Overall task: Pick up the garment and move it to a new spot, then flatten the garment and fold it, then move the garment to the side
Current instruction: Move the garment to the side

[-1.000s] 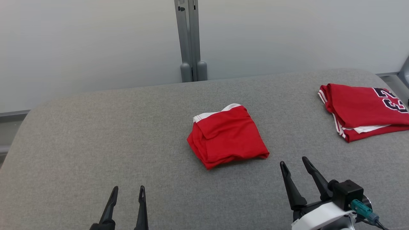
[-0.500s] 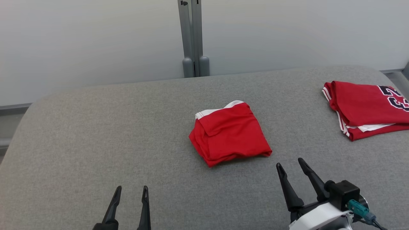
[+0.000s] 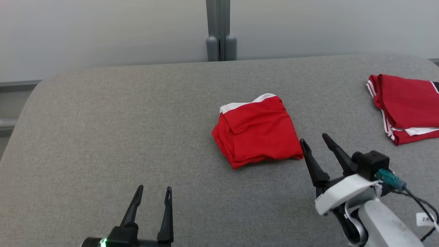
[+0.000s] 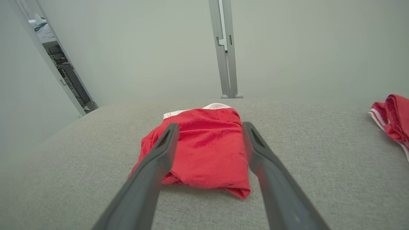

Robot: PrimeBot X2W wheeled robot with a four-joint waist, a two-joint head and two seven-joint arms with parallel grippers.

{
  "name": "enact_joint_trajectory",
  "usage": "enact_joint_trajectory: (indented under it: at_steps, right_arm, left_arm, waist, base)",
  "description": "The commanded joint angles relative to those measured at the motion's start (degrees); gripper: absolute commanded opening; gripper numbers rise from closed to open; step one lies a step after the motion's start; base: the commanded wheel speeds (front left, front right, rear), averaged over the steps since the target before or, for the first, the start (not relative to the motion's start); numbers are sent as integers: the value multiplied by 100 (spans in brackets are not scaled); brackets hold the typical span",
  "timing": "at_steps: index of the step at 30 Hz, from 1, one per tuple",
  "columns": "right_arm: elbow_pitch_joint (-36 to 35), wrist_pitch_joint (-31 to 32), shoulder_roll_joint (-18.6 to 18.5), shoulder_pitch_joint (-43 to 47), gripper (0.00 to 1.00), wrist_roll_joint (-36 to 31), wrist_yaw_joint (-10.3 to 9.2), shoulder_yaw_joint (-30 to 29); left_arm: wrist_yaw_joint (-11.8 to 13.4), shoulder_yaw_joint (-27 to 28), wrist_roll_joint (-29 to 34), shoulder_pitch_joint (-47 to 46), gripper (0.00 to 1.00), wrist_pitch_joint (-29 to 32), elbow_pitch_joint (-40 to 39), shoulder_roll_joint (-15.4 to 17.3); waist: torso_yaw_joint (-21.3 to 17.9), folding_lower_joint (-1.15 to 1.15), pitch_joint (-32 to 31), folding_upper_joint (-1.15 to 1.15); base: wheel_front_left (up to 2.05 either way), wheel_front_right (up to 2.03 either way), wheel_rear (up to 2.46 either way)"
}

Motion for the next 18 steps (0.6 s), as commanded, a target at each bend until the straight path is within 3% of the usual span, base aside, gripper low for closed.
enact_joint_trajectory:
  at_steps: [1,8,18]
  right_arm:
    - [135,-14,-152,-265,100,154,1,104]
    - [977,49,-872,-1346,100,1520,1,835]
    - [1197,691,-1900,-2166,100,3221,1,1736]
  left_arm:
    - [12,-38,-56,-187,100,3,-24,14]
    - [-13,-276,-146,-635,100,2,-37,14]
    - [36,-542,-183,-1188,100,2,-77,14]
  waist:
    - [185,0,283,0]
    - [527,0,946,0]
    - [876,0,1655,0]
  base:
    - [0,0,0]
    - [0,0,0]
    - [0,0,0]
